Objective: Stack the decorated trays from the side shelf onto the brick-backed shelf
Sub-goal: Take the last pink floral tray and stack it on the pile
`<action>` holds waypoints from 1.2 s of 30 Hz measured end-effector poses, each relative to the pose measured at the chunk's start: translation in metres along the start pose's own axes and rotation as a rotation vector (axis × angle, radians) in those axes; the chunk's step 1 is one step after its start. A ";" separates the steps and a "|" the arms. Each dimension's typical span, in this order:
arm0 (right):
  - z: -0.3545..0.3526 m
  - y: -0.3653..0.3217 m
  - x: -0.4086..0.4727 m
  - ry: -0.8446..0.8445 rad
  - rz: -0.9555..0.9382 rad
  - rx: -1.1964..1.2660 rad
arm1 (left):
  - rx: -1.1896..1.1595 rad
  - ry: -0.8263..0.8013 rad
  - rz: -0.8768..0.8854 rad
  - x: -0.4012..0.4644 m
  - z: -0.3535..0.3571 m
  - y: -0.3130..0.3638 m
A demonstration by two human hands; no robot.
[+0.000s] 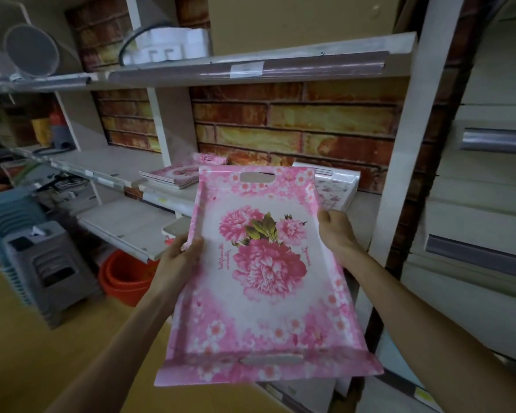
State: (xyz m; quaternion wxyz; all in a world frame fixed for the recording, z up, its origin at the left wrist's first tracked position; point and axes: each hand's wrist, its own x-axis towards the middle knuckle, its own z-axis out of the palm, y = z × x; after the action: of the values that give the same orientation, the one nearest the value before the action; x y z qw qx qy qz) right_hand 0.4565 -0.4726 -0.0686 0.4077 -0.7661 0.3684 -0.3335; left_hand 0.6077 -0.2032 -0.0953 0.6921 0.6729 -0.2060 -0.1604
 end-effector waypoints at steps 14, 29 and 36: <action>0.036 -0.017 0.157 0.164 0.054 -0.005 | -0.084 -0.165 0.032 0.174 0.039 0.024; 0.010 -0.012 0.240 0.222 0.082 0.197 | -0.072 -0.291 0.057 0.306 0.112 0.032; -0.002 0.001 0.242 0.333 0.086 0.156 | -0.021 -0.422 0.053 0.349 0.151 0.036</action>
State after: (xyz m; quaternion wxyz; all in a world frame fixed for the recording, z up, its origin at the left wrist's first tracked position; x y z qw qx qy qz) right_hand 0.5771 -0.6762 -0.0179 0.4130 -0.6499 0.4363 -0.4654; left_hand 0.8316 -0.5070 -0.0332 0.6445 0.6115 -0.3624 -0.2818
